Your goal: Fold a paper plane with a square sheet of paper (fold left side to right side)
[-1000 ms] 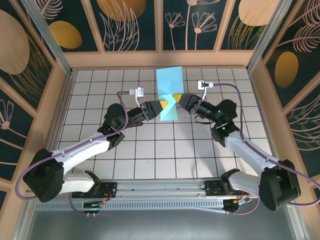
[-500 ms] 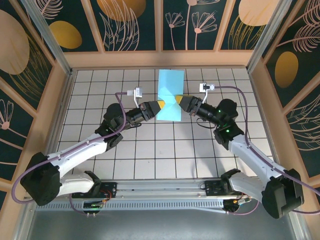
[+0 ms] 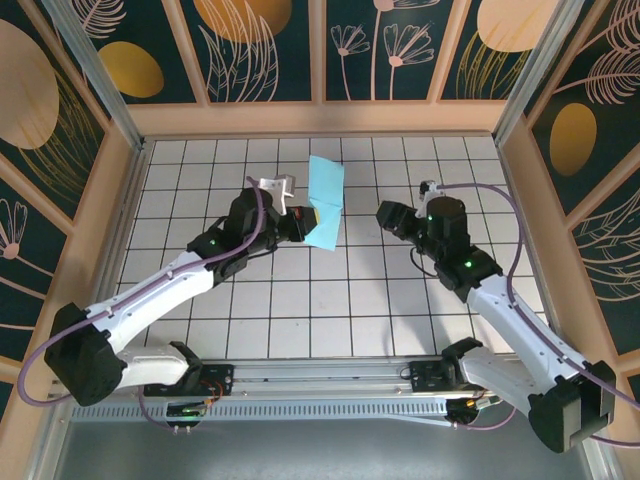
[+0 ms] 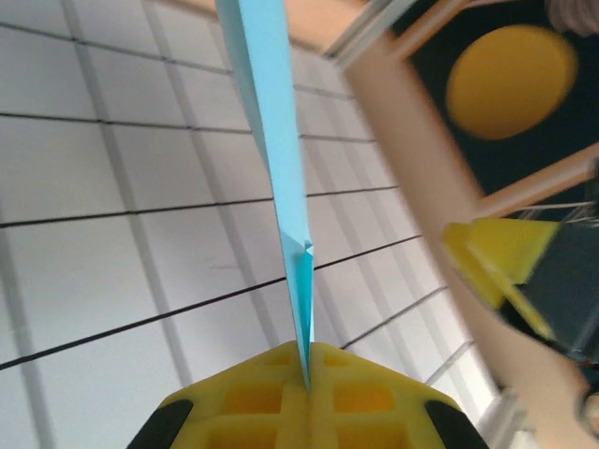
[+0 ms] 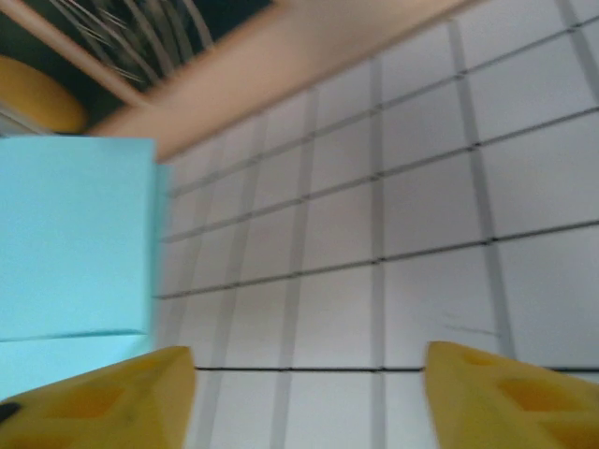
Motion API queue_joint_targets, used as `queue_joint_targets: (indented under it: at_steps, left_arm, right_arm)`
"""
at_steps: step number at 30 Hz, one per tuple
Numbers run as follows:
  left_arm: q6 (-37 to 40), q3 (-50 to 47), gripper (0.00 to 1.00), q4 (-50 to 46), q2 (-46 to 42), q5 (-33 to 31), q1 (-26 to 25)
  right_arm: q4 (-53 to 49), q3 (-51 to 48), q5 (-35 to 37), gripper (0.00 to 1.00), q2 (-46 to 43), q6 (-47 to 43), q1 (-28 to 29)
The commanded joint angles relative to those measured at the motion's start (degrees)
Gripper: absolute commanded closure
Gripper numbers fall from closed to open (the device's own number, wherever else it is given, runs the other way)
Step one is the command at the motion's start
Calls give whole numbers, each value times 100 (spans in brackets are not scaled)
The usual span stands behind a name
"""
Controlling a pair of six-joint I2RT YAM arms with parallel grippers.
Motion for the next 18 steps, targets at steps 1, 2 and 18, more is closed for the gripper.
queue_joint_targets:
  at_steps: [1,2,18]
  left_arm:
    - [660,717,100,-1840,315,-1346,-336]
    - [745,947,100,-2287,470,-1715,-450]
    - [-523,2757,100,-5952,3163,-5090,-1941]
  right_arm:
    - [-891,-1,1023,23,138,-283,-34]
    - [-909,-59,1105,19,172,-276,-43]
    - [-596,-774,1425,1,58,-4,-365]
